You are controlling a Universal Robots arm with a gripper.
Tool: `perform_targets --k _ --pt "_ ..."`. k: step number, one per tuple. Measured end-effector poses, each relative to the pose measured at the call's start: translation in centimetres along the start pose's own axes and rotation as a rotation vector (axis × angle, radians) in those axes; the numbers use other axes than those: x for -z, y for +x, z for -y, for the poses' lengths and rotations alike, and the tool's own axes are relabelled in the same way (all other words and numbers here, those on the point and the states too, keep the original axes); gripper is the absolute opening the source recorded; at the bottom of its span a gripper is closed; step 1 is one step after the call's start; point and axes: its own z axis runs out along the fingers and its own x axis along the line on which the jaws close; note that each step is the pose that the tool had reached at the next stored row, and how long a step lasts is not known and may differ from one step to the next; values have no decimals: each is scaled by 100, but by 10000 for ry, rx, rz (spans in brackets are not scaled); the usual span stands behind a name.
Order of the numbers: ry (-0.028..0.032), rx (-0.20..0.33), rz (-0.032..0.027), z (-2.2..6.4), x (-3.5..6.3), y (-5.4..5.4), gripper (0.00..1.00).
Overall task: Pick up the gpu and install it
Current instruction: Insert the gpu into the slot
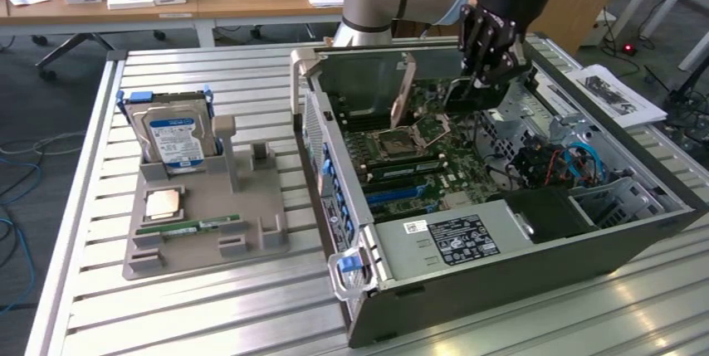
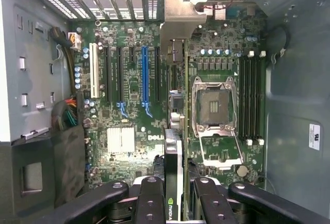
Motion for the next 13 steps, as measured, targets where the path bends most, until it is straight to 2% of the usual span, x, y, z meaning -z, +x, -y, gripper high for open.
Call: perform_targets --k 13 --pt "0 0 0 -4 -25 2 27"
